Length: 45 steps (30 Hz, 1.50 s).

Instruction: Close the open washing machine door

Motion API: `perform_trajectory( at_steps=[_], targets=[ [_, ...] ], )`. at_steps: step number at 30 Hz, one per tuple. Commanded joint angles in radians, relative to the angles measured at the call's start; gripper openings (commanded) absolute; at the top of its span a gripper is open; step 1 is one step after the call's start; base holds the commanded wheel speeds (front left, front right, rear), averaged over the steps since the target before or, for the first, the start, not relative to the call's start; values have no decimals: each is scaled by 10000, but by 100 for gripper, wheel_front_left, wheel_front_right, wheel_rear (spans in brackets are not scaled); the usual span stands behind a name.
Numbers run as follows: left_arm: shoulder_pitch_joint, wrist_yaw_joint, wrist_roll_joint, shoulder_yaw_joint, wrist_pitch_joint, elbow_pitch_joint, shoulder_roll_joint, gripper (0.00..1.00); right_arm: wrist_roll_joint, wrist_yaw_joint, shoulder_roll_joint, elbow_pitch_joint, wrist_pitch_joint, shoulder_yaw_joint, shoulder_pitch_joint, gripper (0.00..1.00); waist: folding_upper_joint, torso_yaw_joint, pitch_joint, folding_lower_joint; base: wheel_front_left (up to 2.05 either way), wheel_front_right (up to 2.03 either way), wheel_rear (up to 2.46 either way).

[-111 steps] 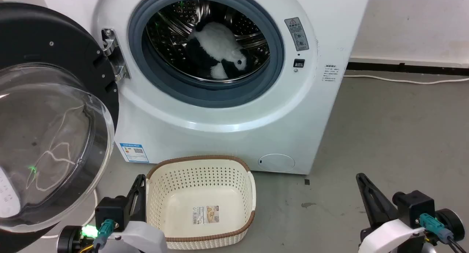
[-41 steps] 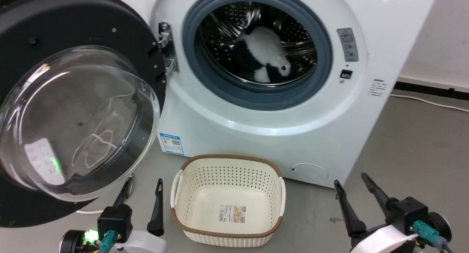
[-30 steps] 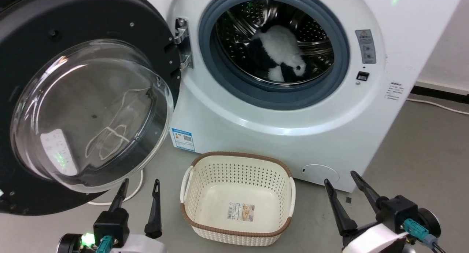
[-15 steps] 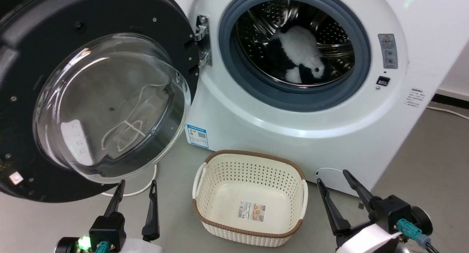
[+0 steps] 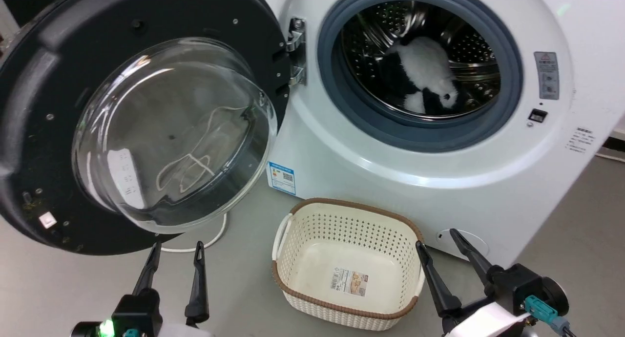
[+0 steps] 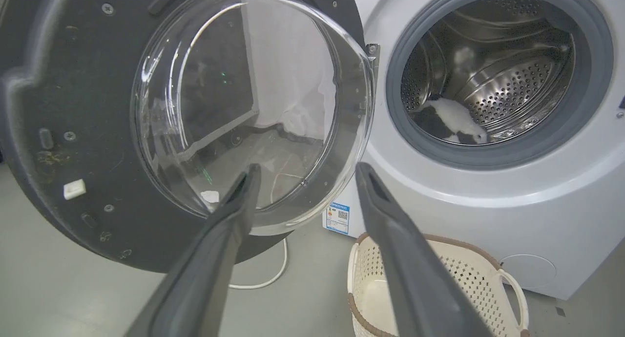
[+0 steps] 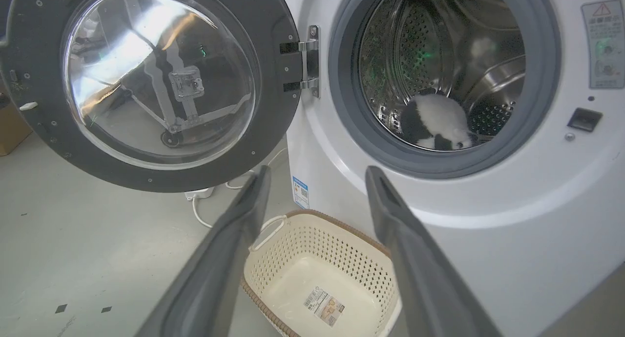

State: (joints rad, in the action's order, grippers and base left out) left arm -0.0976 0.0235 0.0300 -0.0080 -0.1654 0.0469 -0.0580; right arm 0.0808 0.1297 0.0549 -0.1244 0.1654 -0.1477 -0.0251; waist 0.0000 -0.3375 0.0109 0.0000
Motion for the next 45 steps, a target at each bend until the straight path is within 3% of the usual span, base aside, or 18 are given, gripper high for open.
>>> perform_trajectory(
  at_steps=[1,9,10,11,12,21,27,30,34,35,37,41,45],
  targets=[
    [-162,41,29,44,-107,61,-14,100,76,7,-31,-67,107,-59,-179,100,0,-78,1,0,0,0,0],
    [-255,25,87,79,-274,56,3,100,188,7,-34,-179,275,-215,-170,100,0,-405,16,0,0,0,0],
    [-259,14,88,72,-295,68,5,66,203,7,-35,-196,296,-229,-173,100,0,-447,15,0,0,0,0],
    [-259,14,88,72,-295,68,5,66,203,7,-35,-196,296,-229,-173,100,0,-447,15,0,0,0,0],
    [-264,-20,76,63,-337,134,3,0,229,7,-35,-225,337,-250,-177,100,0,-534,11,0,0,0,0],
    [-40,-161,692,578,-504,1135,19,0,298,8,-38,-299,504,-245,-97,100,0,-925,-162,0,0,0,0],
    [707,-804,2388,1765,-629,1906,36,0,176,9,-41,-213,629,-47,-17,100,0,-1198,-525,0,0,0,0],
    [1518,-1017,3755,2566,-652,1827,-128,0,69,9,-42,-153,692,53,35,100,0,-1343,-734,0,0,0,0],
    [2956,-1074,5394,3852,130,1321,-1235,0,-60,9,-24,-135,776,-22,-101,100,0,-1250,-1151,0,0,0,0],
    [4230,-847,6942,4765,1131,336,-1993,0,-92,9,41,-131,838,-9,-346,100,0,-1153,-1525,0,0,0,0],
    [5027,-601,7834,5271,1873,-493,-2566,0,-69,9,112,-140,880,-50,-536,100,0,-1084,-1766,0,0,0,0],
    [6321,8,9149,5819,3454,-2337,-3599,0,8,10,202,-179,963,-185,-776,100,0,-972,-2114,0,0,0,0],
    [7005,644,9797,5994,4888,-3930,-4378,0,127,10,280,-246,964,-503,-875,100,0,-656,-2304,0,0,0,0]
  ],
)
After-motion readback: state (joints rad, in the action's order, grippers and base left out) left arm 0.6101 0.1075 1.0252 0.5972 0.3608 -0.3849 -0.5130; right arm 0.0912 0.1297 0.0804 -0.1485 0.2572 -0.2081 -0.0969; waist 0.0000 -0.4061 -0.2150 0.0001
